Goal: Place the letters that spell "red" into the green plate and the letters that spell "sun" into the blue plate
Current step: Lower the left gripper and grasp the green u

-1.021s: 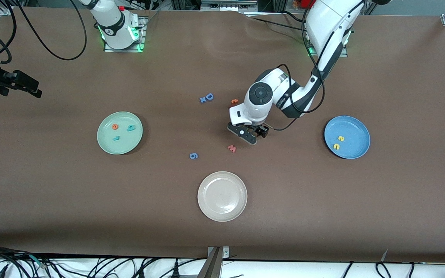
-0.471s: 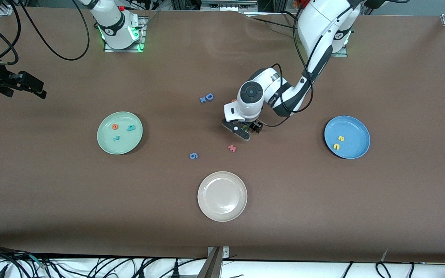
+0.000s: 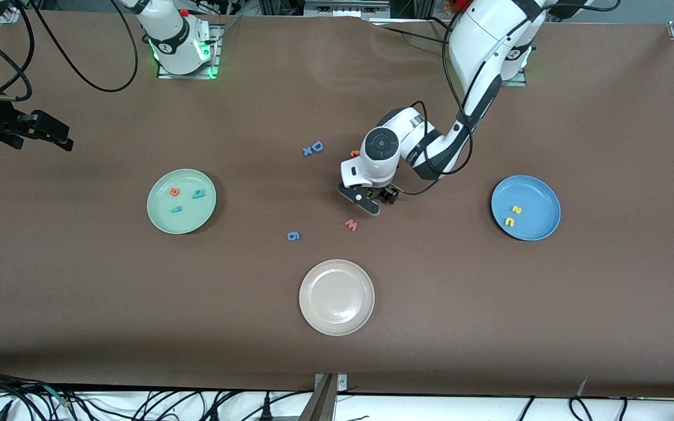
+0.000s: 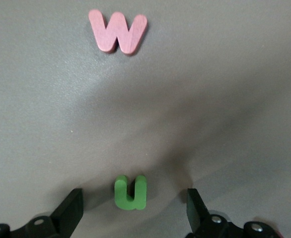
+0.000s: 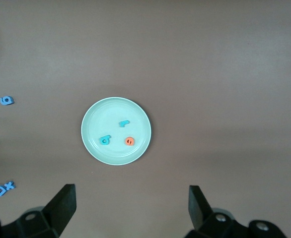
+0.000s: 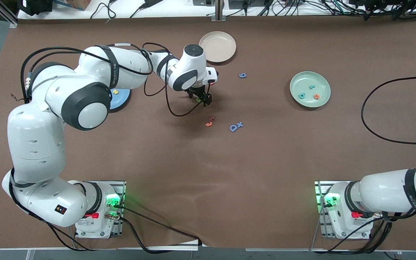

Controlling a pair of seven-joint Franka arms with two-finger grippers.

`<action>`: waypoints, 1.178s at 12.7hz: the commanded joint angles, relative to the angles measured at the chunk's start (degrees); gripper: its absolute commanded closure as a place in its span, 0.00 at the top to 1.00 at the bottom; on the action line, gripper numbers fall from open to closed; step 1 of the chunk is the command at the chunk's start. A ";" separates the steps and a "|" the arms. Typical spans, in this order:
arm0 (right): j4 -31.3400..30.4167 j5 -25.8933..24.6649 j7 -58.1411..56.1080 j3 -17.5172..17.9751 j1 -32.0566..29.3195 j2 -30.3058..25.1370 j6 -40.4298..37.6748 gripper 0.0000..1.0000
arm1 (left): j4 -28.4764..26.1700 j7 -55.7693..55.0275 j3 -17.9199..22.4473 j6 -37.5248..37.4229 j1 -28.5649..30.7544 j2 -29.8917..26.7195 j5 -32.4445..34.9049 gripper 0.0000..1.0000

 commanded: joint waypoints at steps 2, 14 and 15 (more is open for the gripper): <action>1.03 1.07 -0.19 0.15 -0.59 0.43 -0.19 1.00 | 0.29 -1.27 0.20 1.25 -0.17 0.66 2.29 0.66; 1.03 1.07 -0.10 0.15 -0.59 0.43 -0.19 1.00 | 0.82 4.16 -0.41 1.87 7.36 -0.65 2.11 0.17; 1.03 1.07 -0.10 0.15 -0.51 0.43 -0.19 1.00 | 0.65 7.05 -0.50 1.34 9.56 -1.79 1.59 0.17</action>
